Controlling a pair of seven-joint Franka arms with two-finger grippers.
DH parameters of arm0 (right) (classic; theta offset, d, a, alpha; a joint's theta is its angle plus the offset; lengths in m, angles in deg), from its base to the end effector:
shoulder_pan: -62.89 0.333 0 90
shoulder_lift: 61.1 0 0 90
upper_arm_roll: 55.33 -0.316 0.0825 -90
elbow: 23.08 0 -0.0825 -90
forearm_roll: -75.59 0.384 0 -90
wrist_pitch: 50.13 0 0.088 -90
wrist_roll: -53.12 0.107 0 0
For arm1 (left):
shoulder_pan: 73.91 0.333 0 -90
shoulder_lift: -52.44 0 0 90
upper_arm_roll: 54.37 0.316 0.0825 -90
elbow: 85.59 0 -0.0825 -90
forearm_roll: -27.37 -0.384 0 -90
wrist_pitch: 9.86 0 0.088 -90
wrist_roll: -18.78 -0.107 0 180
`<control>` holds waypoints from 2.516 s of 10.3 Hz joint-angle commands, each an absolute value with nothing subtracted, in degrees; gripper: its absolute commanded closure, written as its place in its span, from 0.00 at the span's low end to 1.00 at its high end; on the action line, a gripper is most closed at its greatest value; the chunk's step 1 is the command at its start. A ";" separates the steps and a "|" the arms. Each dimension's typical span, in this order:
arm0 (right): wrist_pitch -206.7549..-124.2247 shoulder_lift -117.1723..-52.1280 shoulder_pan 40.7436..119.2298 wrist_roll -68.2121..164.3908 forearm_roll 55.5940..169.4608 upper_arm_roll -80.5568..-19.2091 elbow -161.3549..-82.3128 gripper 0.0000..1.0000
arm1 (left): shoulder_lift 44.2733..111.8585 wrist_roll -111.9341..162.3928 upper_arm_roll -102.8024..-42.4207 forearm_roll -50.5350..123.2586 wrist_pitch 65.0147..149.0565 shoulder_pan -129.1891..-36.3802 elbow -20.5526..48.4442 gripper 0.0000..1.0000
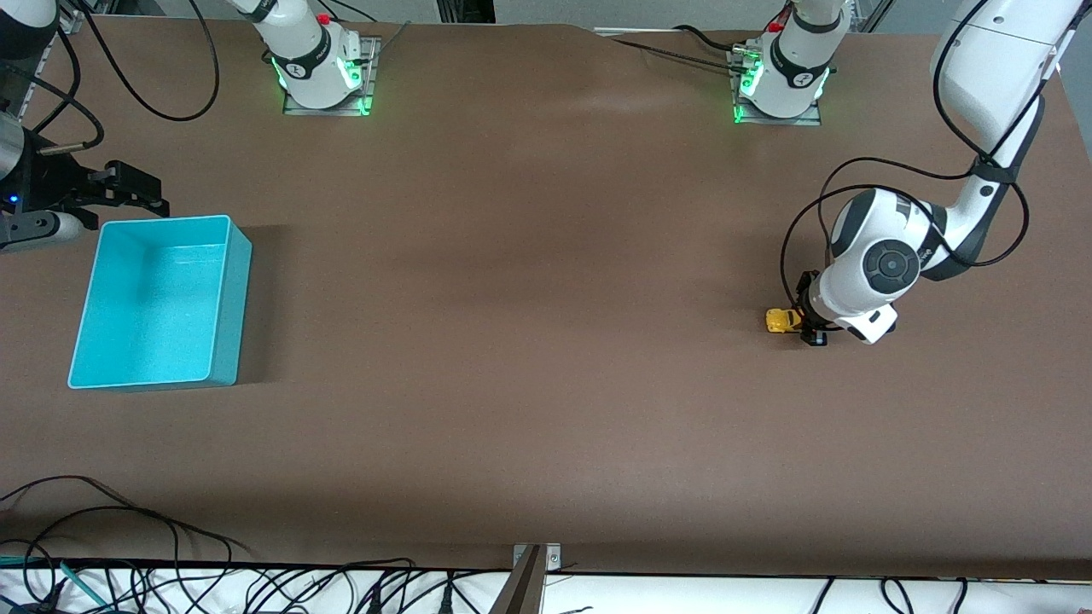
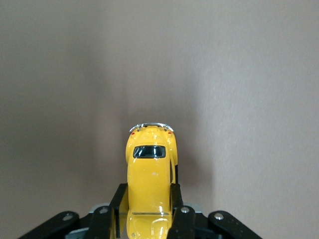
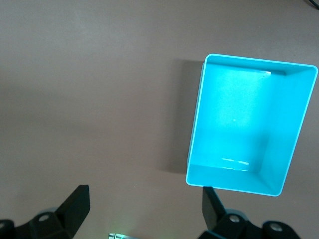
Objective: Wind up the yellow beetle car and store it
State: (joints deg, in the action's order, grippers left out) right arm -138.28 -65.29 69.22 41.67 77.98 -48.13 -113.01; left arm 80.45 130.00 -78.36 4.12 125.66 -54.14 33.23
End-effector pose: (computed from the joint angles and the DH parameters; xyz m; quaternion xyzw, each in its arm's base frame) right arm 0.5706 -0.0016 0.5816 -0.9943 -0.0916 0.0497 0.0217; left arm 0.5710 -0.0382 0.1977 -0.6997 -0.7108 0.0060 0.0722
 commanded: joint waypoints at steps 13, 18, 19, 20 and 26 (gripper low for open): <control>-137.32 -65.32 69.22 41.96 78.05 -48.21 -112.37 0.00 | 88.22 130.31 -77.23 -10.51 129.88 -45.26 32.01 0.76; -137.32 -65.40 68.87 41.52 78.23 -48.13 -112.37 0.00 | 86.64 130.75 -77.66 -9.72 129.71 -45.26 30.34 0.10; -137.32 -65.40 68.69 41.43 78.32 -47.95 -112.37 0.00 | 86.02 130.58 -77.75 -9.63 129.62 -45.35 30.42 0.10; -137.32 -65.40 68.60 40.65 78.41 -47.34 -112.37 0.00 | 85.67 130.49 -77.93 -9.63 129.44 -45.43 30.42 0.10; -137.32 -65.40 68.69 40.38 78.58 -47.25 -112.37 0.00 | 83.38 128.47 -80.21 -9.63 128.92 -45.35 30.51 0.10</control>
